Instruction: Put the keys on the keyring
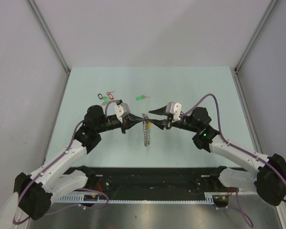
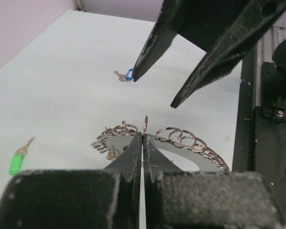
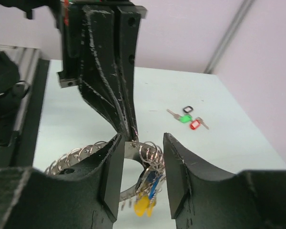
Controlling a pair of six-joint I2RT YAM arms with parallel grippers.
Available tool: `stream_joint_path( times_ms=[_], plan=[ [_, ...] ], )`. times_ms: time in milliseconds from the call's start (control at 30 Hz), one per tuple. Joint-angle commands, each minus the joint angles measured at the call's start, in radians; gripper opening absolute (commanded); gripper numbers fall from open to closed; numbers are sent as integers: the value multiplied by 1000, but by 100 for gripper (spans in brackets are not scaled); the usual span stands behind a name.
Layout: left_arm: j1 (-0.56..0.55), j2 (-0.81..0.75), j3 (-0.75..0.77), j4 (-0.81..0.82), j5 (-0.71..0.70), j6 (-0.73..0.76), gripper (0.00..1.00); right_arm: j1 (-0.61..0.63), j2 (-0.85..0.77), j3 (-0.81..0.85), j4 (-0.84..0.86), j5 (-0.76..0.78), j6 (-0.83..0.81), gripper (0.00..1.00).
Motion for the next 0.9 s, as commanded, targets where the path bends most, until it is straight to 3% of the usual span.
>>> stream_joint_path(
  times_ms=[0, 167, 267, 867],
  plan=[
    [-12, -62, 31, 10, -120, -18, 0, 93, -9, 7, -29, 310, -87, 43],
    [-15, -85, 39, -19, -177, -23, 0, 182, 49, -10, 58, 503, -141, 42],
    [-15, -99, 39, -31, -214, -23, 0, 201, 66, -31, 136, 540, -141, 42],
    [-21, -108, 44, -39, -240, -46, 0, 257, 132, -37, 245, 562, -148, 34]
  ],
)
